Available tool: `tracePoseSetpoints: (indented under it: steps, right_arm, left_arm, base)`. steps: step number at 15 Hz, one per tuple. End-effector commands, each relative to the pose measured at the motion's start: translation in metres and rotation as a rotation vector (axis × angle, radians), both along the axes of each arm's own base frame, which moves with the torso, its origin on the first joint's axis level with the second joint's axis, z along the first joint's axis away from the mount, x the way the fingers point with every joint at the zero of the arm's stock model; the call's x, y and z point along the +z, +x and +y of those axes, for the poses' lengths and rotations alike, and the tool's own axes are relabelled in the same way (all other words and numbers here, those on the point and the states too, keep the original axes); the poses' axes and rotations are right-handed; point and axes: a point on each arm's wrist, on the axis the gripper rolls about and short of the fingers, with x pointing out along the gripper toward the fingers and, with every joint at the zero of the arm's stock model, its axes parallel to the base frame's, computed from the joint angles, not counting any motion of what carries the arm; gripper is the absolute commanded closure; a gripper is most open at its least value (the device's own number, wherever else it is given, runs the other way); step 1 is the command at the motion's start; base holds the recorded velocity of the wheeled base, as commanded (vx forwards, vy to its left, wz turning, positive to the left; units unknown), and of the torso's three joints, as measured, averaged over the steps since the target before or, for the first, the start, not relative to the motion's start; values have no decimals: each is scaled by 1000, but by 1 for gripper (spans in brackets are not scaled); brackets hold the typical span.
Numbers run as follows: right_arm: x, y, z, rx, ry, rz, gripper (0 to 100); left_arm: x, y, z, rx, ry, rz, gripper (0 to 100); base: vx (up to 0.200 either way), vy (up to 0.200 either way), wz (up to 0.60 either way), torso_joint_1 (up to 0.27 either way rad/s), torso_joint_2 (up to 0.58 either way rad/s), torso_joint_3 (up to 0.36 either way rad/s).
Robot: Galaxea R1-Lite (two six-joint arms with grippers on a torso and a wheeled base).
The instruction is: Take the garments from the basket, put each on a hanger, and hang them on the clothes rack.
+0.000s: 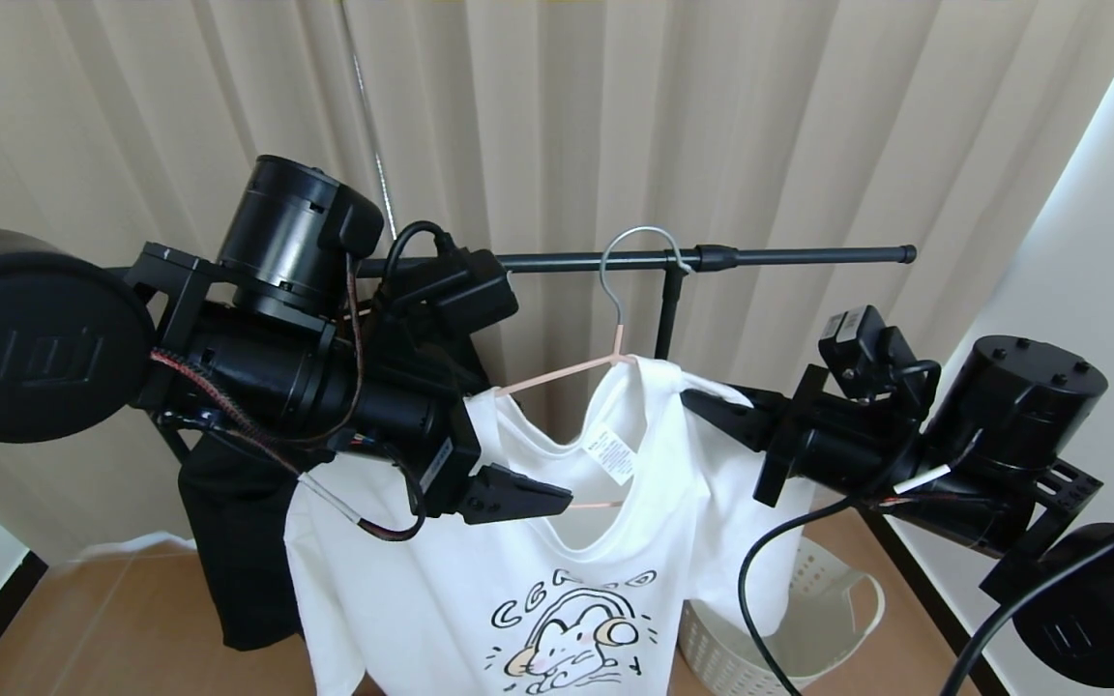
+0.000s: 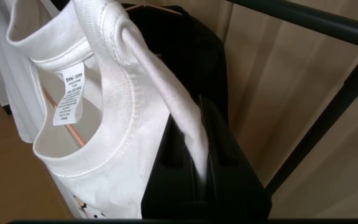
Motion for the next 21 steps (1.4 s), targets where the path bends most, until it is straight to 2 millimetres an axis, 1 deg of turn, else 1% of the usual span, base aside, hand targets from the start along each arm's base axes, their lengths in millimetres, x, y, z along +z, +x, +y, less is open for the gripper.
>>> tracePoseSetpoints:
  steps: [1,3,4,11,20,21]
  right_arm:
    - [0,0,0,1,1,-2,100]
    - [1,0,0,-1,2,-5,100]
    - [1,0,-1,-2,2,-5,100]
    - [3,2,-2,-7,7,-12,100]
    - [10,-3,-4,-7,14,-31,100]
    - [10,-3,-4,-7,14,-31,0]
  left_arm:
    - [-1,0,-1,-2,2,0,0]
    - [0,-1,0,-2,1,-1,0]
    - [0,-1,0,-3,0,-4,100]
    - [-1,-3,-2,-12,2,-2,100]
    - [5,-6,2,-5,-14,-25,100]
    - [6,-6,2,-3,-15,-27,100]
  base:
    - [0,0,0,0,0,0]
    - [0,0,0,0,0,0]
    - [0,0,0,0,0,0]
    - [0,0,0,0,0,0]
    - [0,0,0,0,0,0]
    - [0,0,0,0,0,0]
